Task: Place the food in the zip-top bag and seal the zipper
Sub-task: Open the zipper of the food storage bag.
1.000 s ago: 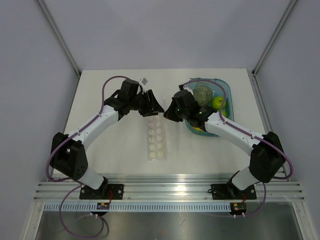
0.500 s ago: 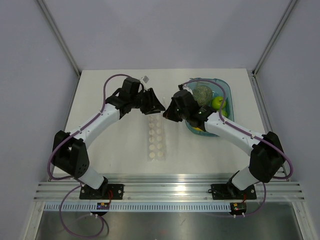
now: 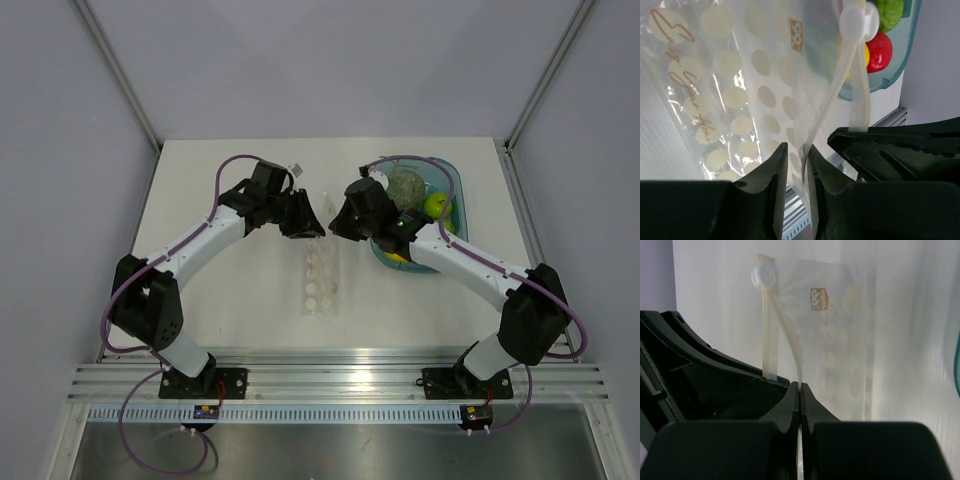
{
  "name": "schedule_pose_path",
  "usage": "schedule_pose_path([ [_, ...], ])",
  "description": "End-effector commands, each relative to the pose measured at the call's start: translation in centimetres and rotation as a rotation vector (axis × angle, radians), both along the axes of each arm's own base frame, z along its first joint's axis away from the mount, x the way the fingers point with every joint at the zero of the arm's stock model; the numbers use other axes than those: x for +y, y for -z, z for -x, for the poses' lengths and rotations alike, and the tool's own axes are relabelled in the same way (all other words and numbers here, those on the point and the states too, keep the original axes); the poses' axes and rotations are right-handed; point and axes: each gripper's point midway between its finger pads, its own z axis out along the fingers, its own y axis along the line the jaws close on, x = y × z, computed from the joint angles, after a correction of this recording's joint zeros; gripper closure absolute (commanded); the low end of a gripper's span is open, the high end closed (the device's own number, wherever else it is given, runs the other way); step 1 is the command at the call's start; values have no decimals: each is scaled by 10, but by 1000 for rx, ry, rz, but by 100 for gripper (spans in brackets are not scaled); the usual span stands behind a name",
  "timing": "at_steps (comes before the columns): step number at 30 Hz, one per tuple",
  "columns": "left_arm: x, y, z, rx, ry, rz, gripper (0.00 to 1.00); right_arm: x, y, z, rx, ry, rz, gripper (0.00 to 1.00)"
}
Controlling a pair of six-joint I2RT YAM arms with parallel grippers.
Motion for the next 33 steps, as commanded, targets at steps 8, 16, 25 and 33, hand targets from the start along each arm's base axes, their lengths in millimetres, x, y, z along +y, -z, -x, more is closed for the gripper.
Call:
schedule_pose_path([
  [8, -11, 20, 21, 33, 63, -49, 100, 10, -36, -12, -84, 6, -32, 100],
  [16, 46, -8, -15, -88, -31, -278, 100, -27, -34, -14, -107, 57, 156, 100],
  [25, 93, -164, -48, -419, -89, -401, 100, -22, -138, -48, -336, 84, 159, 100],
  [33, 95, -92, -36, -283, -33, -457, 100, -19, -77, -50, -235, 74, 198, 100],
])
